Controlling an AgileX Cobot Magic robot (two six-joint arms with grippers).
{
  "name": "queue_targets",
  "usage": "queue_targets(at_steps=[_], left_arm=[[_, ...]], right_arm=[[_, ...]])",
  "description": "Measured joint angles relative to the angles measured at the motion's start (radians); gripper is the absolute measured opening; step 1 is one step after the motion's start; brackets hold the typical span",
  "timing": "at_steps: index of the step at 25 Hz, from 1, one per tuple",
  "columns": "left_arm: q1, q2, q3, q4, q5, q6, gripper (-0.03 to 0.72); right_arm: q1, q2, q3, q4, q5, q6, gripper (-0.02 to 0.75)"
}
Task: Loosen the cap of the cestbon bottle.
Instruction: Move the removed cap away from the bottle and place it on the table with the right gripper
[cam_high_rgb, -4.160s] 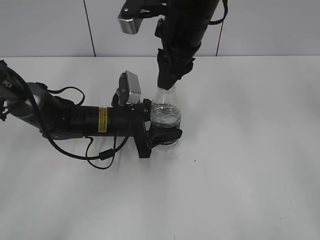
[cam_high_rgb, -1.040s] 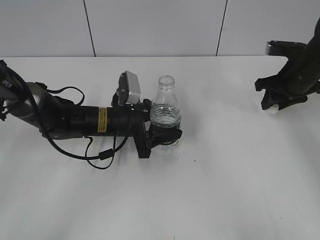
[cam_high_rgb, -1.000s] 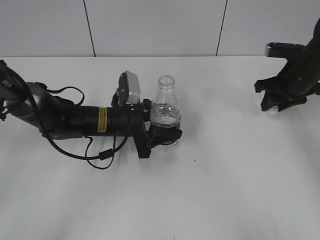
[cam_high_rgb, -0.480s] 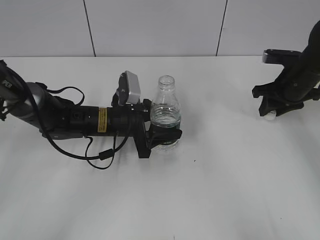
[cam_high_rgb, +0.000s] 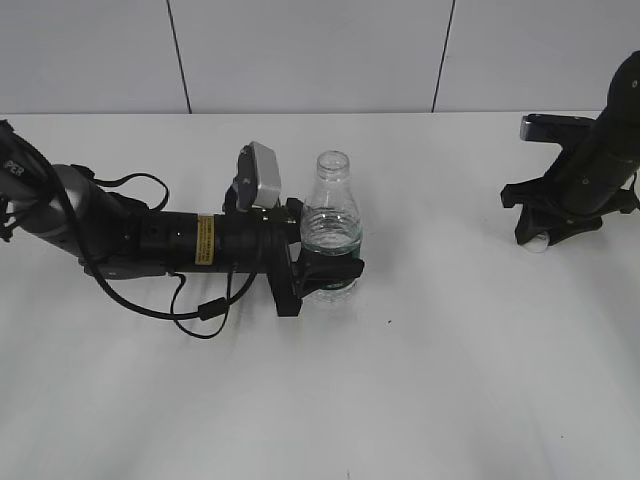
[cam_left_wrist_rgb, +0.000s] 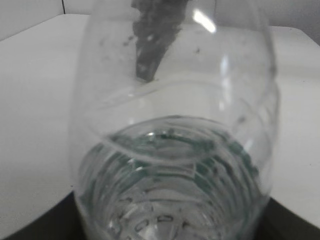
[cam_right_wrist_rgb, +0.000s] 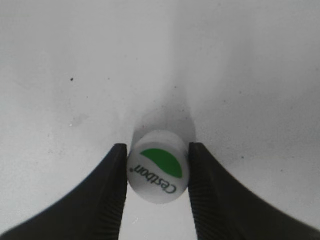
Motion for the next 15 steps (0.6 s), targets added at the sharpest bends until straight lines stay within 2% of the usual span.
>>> queue_targets(at_steps=[3, 9, 15], left_arm=[[0.0, 0.0, 0.0, -0.001, 0.0, 0.0, 0.405], [0.0, 0.0, 0.0, -0.001, 0.002, 0.0, 0.405], [0.0, 0.0, 0.0, -0.002, 0.003, 0.0, 0.405]], right_arm=[[0.0, 0.0, 0.0, 0.001, 0.005, 0.0, 0.312], [0.0, 0.001, 0.0, 0.003, 0.015, 0.0, 0.535], [0.0, -0.068, 0.0, 0.002, 0.038, 0.0, 0.579]])
